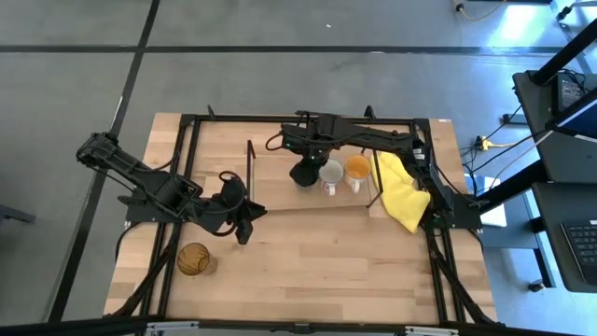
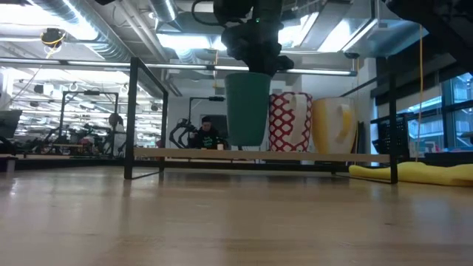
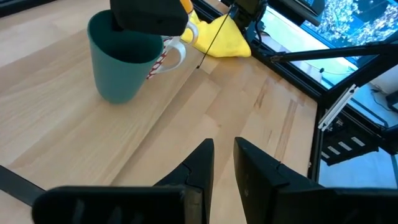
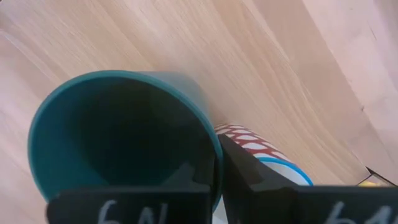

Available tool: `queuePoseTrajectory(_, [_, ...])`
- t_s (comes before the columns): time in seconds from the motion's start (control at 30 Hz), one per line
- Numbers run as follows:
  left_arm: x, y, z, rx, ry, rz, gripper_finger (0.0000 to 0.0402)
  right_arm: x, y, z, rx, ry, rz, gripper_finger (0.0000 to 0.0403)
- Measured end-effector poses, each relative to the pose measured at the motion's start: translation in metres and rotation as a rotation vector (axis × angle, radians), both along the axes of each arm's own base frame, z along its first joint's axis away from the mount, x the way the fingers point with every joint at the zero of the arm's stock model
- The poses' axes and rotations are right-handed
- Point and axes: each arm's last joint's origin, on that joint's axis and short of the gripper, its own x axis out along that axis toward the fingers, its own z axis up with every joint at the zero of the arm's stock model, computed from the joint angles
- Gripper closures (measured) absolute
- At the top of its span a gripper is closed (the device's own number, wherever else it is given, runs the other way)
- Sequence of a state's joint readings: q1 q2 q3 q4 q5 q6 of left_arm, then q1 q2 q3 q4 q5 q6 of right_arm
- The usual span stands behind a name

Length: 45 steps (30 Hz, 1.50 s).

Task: Stack small to large cups/mugs on shelf
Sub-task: Put the green cup on the shelf

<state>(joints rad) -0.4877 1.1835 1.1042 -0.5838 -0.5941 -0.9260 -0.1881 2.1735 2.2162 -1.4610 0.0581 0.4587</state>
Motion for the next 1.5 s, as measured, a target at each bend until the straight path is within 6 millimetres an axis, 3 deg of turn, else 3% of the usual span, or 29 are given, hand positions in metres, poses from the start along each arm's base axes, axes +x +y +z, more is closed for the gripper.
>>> queuePoseTrajectory(0.2, [0.0,-0.0001,0.0,-0.001,0.002,-0.004,0.0345,0.0008,-0.0008,0.0002,-0.03,-0.003,0.023,0.038])
queuePoseTrajectory(0.5, [-0.0001,-0.0004,-0.0001,0.005,0.006,-0.016,0.0345,0.0063,-0.0007,0.0012,-0.006,-0.063,0.075,0.0302])
queuePoseTrajectory(0.7, [-0.0001,-0.0004,-0.0002,0.005,0.006,-0.016,0.0345,0.0076,-0.0004,0.0014,0.004,-0.078,0.08,0.0282])
queuePoseTrajectory(1.5, [-0.0042,-0.0093,-0.0002,-0.019,0.005,-0.05,0.0345,0.0068,-0.0009,0.0013,0.001,-0.069,0.102,0.0383])
